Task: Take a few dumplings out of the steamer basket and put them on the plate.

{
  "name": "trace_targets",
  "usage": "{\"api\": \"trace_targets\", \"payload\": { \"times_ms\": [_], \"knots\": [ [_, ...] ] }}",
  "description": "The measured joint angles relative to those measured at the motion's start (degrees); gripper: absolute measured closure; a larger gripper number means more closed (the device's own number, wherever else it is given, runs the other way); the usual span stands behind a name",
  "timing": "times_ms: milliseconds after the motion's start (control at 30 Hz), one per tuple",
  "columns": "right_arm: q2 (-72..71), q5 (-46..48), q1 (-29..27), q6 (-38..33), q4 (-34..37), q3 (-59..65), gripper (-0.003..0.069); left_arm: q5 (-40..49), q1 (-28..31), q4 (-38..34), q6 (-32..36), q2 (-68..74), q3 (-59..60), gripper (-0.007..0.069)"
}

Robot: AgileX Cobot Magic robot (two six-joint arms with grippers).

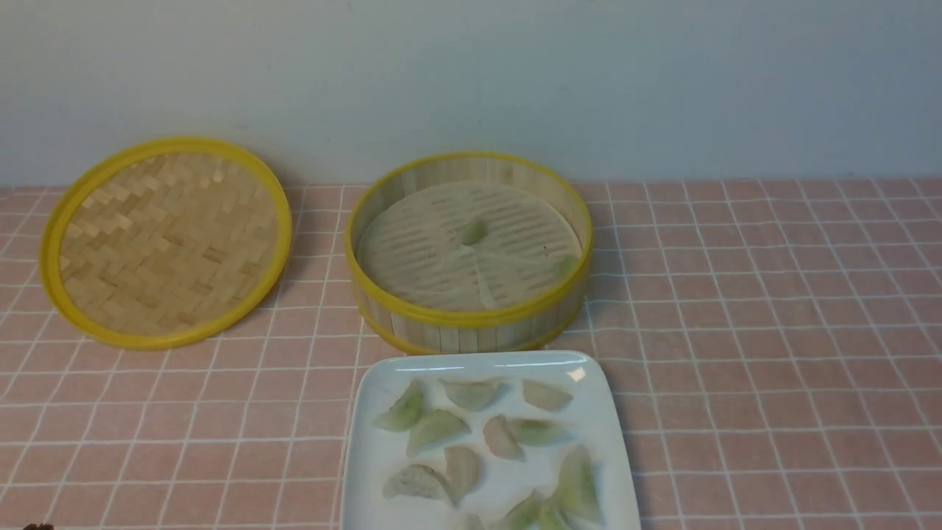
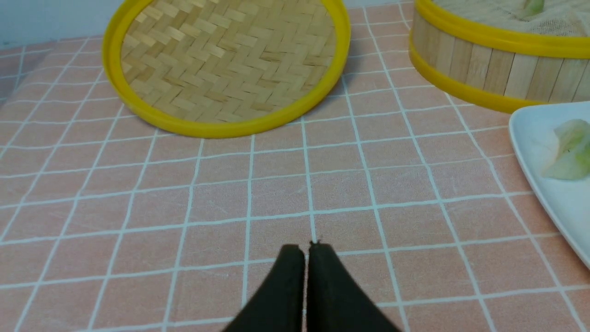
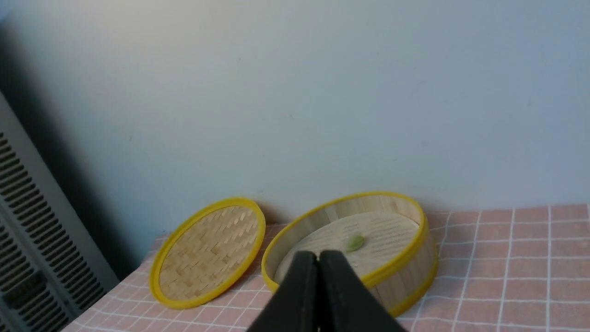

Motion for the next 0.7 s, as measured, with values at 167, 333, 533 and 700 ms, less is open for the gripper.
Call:
{"api": "trace_targets", "payload": {
  "times_ms": [167,333,533,700],
  "knots": [
    [-0.1,-0.8,0.0,0.9,-3.7,1.3,0.0671,0.0,0.0,0.0,0.0,0.0,0.0,0.0631],
    [-0.3,-3.5,0.0,1.0,-7.3,1.3,0.0671,0.0,0.0,0.0,0.0,0.0,0.0,0.0631],
    [-0.3,-10.1,0.0,0.7,-12.9,3.0,0.0671,0.0,0.0,0.0,0.0,0.0,0.0,0.0631],
    [-0.3,-15.0,0.0,-1.3,-9.9,4.3,0.0671,0.0,0.0,0.0,0.0,0.0,0.0,0.0631]
  ]
}}
